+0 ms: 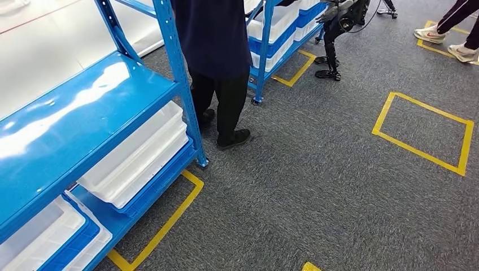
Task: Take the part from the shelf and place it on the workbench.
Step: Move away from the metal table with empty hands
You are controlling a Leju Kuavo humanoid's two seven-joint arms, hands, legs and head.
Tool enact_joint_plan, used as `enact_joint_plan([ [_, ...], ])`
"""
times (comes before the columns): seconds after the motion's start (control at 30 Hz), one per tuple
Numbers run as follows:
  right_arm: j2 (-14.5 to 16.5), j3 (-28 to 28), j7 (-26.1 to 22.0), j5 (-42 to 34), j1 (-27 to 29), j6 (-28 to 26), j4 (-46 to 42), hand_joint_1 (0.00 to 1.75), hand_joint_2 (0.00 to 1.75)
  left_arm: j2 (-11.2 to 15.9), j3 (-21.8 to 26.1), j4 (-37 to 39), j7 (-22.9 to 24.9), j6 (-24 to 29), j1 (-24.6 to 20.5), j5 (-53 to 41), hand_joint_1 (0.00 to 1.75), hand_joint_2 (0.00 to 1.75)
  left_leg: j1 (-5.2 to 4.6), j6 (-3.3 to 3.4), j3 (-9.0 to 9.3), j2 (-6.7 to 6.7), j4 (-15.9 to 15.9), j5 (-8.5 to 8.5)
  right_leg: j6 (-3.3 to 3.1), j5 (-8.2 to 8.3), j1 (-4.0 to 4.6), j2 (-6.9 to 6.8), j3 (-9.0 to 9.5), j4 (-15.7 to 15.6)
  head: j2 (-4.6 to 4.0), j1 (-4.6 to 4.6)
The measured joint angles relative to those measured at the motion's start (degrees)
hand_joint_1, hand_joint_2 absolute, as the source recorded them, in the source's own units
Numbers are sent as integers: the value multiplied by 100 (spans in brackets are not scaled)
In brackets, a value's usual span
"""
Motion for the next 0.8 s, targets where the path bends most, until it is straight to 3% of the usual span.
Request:
enact_joint_plan([
  [0.07,5,-5,27,8,4,15,0,0,0,-8,0,0,48,90,1,-16,0,0,35,76,19,-102,-57,51,55,-242,-33,260,-105,306,1,6],
  [0.13,13,-11,16,17,24,29,1,0,0,-13,0,0,48,169,-5,-21,0,0,37,120,-11,-202,-63,82,90,-635,-79,549,-422,1020,1,12],
  [0.17,19,-13,0,23,29,34,2,0,0,-15,0,0,41,203,-7,-23,0,0,36,127,-24,-265,-59,91,105,-766,-95,601,-590,1371,1,12],
  [0.2,24,-15,-19,32,32,40,2,0,0,-16,0,0,33,230,-7,-28,0,0,36,129,-30,-337,-53,96,116,-784,-109,623,-690,1567,1,12],
  [0.23,28,-16,-41,43,34,46,2,0,0,-19,0,0,25,252,-6,-35,0,0,37,125,-31,-418,-46,99,123,-683,-124,636,-695,1553,1,12],
  [0.27,32,-18,-63,56,35,51,2,0,0,-23,0,0,16,269,-7,-41,0,0,40,115,-29,-503,-36,100,125,-480,-142,668,-596,1312,1,12],
  [0.33,33,-23,-97,83,37,61,2,0,0,-35,-1,0,-4,290,-18,-57,0,0,42,72,-38,-657,-4,98,121,-73,-177,891,-268,540,-1,12],
  [0.37,36,-31,-111,92,35,64,2,0,0,-39,-2,0,-18,296,-26,-67,0,0,41,34,-56,-722,13,101,119,36,-183,999,-156,254,-1,11],
  [0.43,46,-51,-132,101,18,70,2,0,0,-41,-5,0,-45,311,-31,-88,0,0,49,-60,-97,-827,13,120,105,60,-154,1088,-99,69,0,9],
  [0.5,66,-69,-149,101,1,72,2,0,0,-41,-8,0,-57,327,-13,-111,0,0,70,-145,-136,-878,-2,143,36,107,-149,947,-93,24,0,8],
  [0.53,77,-77,-155,101,2,73,2,0,0,-42,-10,0,-57,334,-10,-123,0,0,69,-170,-176,-789,58,91,-14,134,-156,872,-87,-11,0,5],
  [0.57,87,-86,-162,101,9,73,2,0,0,-42,-13,0,-57,339,-12,-131,0,0,64,-188,-260,-648,229,-37,-60,158,-163,785,-87,-47,-1,1],
  [0.63,101,-101,-173,101,31,74,2,0,0,-47,-18,0,-57,345,-29,-140,0,0,59,-211,-552,-336,905,-463,-112,171,-135,608,-100,-69,0,-6],
  [0.7,108,-107,-175,101,46,74,2,0,0,-51,-19,0,-57,345,-34,-142,0,0,65,-239,-787,-234,1526,-735,-124,166,-100,422,-117,-62,0,-7],
  [0.73,108,-108,-175,101,47,74,2,0,0,-52,-20,0,-57,345,-29,-142,0,0,65,-243,-760,-213,1556,-709,-127,161,-90,337,-122,-54,0,-7],
  [0.77,109,-109,-175,101,45,74,2,0,0,-52,-20,0,-57,345,-24,-142,0,0,63,-240,-621,-186,1364,-590,-125,154,-84,263,-122,-42,0,-7],
  [0.8,111,-109,-175,101,42,75,2,0,0,-51,-20,0,-57,345,-20,-142,0,0,56,-222,-383,-117,981,-414,-118,142,-81,193,-118,-26,0,-7],
])
